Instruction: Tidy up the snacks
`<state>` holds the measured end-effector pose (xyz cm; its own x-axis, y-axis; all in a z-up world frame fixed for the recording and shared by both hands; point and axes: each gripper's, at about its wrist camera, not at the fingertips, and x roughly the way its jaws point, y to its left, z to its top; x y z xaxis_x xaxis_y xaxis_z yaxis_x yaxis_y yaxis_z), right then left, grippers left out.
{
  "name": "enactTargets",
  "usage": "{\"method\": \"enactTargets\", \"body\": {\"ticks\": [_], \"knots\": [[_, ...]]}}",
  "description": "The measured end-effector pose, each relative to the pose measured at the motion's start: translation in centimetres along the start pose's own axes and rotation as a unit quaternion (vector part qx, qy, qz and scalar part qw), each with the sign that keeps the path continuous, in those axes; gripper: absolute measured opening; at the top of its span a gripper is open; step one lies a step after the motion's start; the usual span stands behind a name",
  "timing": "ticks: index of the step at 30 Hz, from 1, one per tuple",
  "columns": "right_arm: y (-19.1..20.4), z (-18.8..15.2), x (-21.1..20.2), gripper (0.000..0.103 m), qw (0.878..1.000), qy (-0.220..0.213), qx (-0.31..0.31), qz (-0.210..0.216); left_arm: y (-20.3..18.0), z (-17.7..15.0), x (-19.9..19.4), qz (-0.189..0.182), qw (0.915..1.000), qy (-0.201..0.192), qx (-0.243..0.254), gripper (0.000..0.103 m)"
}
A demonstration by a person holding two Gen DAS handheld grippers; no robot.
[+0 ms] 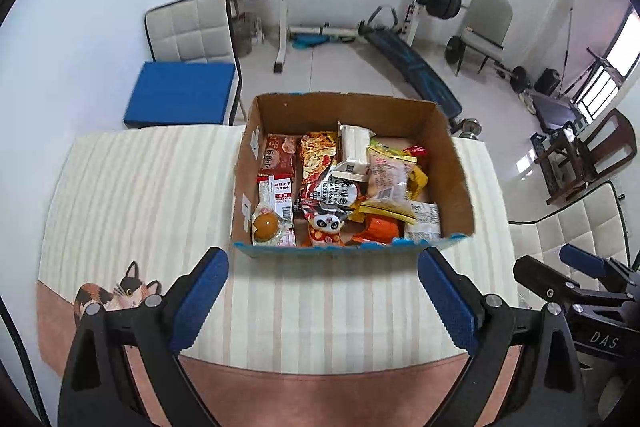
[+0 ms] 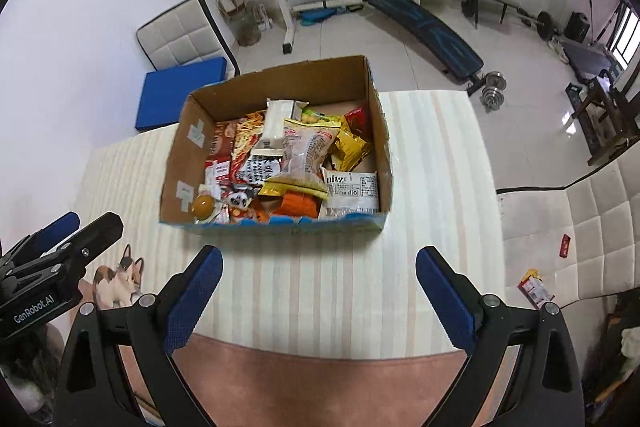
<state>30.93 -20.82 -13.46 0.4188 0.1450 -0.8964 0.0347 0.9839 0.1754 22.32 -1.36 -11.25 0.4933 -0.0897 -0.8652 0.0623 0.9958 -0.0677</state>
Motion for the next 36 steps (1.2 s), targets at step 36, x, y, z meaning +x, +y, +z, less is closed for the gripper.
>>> {"method": "enactTargets", "body": {"ticks": [36], "knots": [[1.7, -11.2, -16.7, 0.102, 0.991, -0.115, -0.015, -0.063, -0.7, -7.4, -11.5, 0.001, 0.9972, -0.072, 0.021, 0.098]]}}
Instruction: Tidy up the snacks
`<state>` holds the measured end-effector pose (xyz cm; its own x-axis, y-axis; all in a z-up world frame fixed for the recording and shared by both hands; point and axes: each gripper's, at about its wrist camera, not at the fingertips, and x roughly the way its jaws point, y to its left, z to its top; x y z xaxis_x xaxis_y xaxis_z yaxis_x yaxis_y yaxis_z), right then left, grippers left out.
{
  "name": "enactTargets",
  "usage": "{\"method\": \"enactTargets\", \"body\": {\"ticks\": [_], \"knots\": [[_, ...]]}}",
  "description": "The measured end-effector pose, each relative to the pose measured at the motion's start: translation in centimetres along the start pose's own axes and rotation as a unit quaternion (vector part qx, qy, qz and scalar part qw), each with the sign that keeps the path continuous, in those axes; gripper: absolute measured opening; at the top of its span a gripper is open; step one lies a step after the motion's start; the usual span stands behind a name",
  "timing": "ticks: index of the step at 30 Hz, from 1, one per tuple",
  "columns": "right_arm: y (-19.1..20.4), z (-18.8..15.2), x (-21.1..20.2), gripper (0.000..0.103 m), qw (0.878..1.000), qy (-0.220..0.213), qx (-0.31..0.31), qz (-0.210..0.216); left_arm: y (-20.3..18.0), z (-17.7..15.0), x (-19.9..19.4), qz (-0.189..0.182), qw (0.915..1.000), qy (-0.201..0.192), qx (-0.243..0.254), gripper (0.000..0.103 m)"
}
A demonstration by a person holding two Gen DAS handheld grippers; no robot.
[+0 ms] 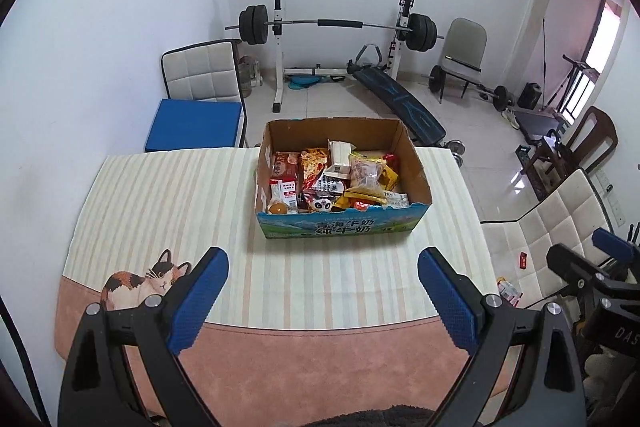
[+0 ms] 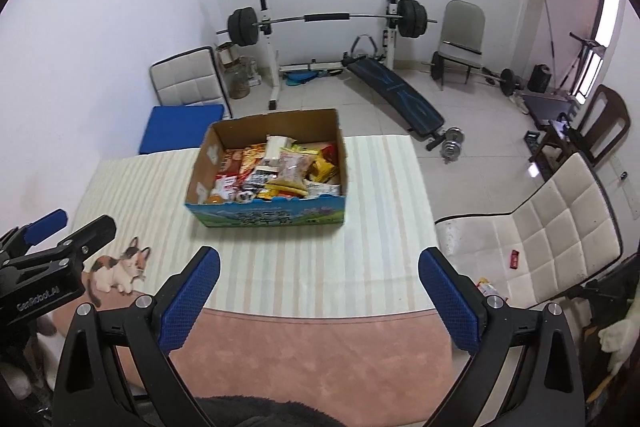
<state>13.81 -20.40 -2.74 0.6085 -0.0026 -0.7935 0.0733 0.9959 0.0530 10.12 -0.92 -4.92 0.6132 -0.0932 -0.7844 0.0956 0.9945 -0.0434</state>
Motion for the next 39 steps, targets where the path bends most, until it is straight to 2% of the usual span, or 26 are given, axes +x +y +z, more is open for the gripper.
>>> {"method": "enactTargets", "body": {"ticks": [2, 22, 39], "knots": [[0.1, 0.3, 0.9, 0.102, 1.000, -0.002, -0.003, -0.005, -0.2, 0.0, 0.7, 0.002, 1.0000, -0.002, 0.003, 0.101], [0.6, 4.1, 8.2, 0.103, 1.000, -0.013, -0.013, -0.022, -0.1, 2.1, 6.4, 0.034, 0.9993, -0.010, -0.012, 0.102], [0.8, 5.3, 9.0, 0.103, 0.999, -0.020, -0.016, -0.025, 0.3, 3.3, 6.8, 0.038, 0.9990, -0.019, -0.012, 0.102]]}}
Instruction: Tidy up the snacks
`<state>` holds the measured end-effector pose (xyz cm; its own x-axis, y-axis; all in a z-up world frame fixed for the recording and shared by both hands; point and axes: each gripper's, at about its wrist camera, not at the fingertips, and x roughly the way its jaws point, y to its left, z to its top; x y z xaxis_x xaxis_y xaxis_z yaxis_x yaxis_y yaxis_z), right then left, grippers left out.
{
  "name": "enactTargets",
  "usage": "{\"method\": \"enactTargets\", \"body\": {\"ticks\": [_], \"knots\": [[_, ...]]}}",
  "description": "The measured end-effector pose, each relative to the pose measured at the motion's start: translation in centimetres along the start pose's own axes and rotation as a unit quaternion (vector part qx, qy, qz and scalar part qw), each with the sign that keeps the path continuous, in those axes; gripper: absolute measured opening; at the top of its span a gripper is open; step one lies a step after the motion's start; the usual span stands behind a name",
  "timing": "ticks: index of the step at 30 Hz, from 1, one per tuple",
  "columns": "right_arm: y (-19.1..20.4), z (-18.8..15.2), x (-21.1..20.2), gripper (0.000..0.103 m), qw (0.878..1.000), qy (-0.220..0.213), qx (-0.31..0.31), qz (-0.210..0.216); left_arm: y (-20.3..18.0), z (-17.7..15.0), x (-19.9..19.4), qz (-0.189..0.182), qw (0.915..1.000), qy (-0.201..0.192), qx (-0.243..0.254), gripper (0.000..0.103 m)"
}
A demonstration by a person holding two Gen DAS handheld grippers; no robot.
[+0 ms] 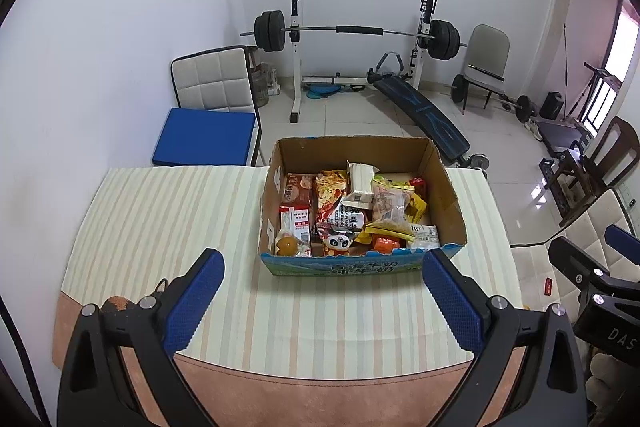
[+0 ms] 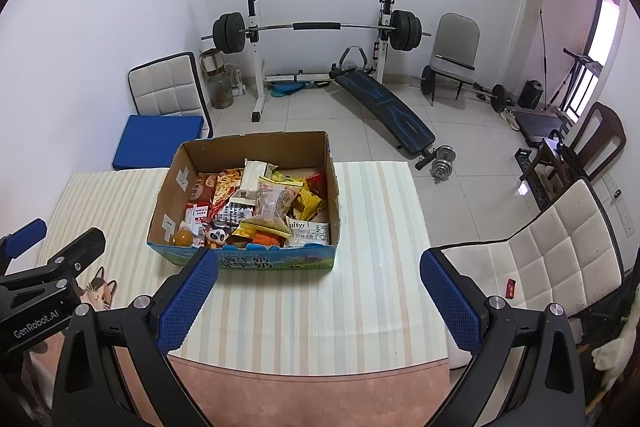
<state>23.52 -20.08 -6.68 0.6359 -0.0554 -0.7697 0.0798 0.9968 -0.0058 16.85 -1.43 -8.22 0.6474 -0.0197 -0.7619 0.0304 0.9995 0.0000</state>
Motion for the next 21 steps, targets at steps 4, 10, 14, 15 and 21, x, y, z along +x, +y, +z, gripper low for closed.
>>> {"method": "enactTargets", "body": {"ticks": [4, 10, 14, 15, 21], "knots": [[-0.02, 0.04, 0.07, 0.103, 1.000, 0.000, 0.000, 0.000, 0.06, 0.13, 0.08, 0.001, 1.0000, 0.000, 0.000, 0.102], [0.19, 0.28, 0.11, 0.103, 1.000, -0.001, -0.001, -0.002, 0.24, 0.15, 0.16, 0.001, 1.0000, 0.000, -0.004, 0.102], [0.32, 0.43, 0.21, 0.103, 1.000, -0.001, -0.001, -0.003, 0.23, 0.18, 0.06, 0.002, 1.0000, -0.002, -0.004, 0.102], [0.36, 0.47, 0.23, 0.103, 1.000, -0.002, -0.001, -0.003, 0.17, 0.22, 0.04, 0.002, 1.0000, -0.003, -0.003, 0.102], [0.47, 0.74, 0.08, 0.103, 1.000, -0.002, 0.000, -0.002, 0.09, 0.44, 0.00, 0.006, 0.9999, -0.009, 0.001, 0.102]]}}
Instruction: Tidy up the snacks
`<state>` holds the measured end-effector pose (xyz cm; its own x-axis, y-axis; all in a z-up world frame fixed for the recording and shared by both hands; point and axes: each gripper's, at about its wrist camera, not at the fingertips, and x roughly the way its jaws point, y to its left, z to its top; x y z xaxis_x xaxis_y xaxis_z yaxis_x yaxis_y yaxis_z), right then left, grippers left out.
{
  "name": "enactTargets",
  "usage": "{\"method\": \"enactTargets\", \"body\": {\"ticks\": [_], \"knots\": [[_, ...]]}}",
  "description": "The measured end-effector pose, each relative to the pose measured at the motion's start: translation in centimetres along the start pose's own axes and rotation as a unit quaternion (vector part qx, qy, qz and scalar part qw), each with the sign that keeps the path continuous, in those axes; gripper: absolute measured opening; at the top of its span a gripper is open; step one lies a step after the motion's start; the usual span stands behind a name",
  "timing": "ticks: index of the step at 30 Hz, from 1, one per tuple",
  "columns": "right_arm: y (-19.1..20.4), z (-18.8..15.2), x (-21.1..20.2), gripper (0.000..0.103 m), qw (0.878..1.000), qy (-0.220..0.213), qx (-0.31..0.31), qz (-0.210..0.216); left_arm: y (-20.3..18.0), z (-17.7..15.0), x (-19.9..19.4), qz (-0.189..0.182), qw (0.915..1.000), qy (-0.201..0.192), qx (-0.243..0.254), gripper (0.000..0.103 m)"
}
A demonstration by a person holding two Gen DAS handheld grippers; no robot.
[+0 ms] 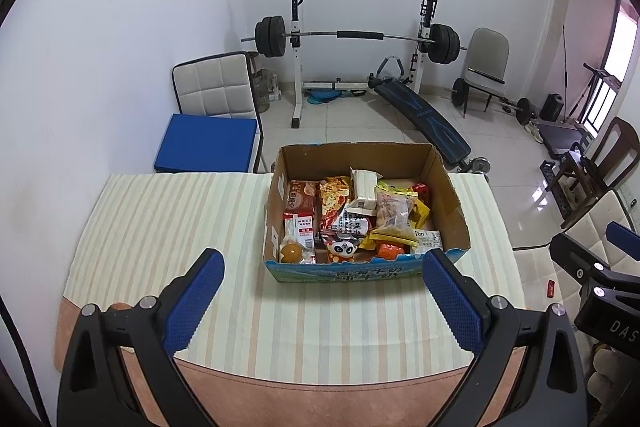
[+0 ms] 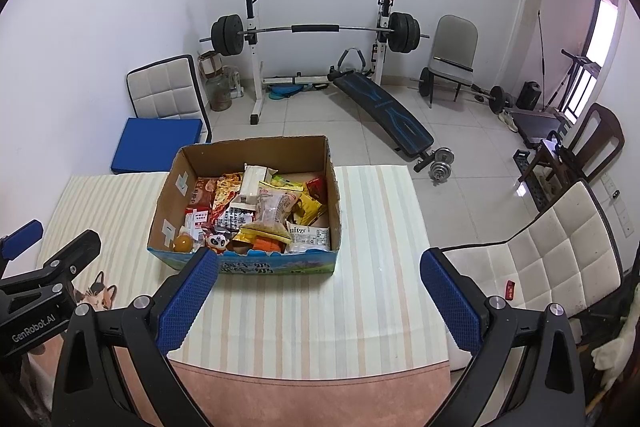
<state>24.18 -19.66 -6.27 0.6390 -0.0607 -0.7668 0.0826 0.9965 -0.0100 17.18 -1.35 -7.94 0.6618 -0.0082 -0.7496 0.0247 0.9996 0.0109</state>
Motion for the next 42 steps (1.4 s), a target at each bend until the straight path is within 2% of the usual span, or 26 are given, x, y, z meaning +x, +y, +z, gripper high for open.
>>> {"method": "enactTargets", "body": {"ticks": [8, 42], "knots": [[0.0, -0.1, 0.1, 0.103, 1.000, 0.004, 0.007, -0.003, 0.0, -0.3, 0.4, -0.006, 1.0000, 0.008, 0.002, 0.102], [0.0, -0.1, -0.6, 0.103, 1.000, 0.003, 0.016, -0.004, -0.5, 0.3, -0.7, -0.009, 0.9999, -0.005, 0.002, 0.102]]}}
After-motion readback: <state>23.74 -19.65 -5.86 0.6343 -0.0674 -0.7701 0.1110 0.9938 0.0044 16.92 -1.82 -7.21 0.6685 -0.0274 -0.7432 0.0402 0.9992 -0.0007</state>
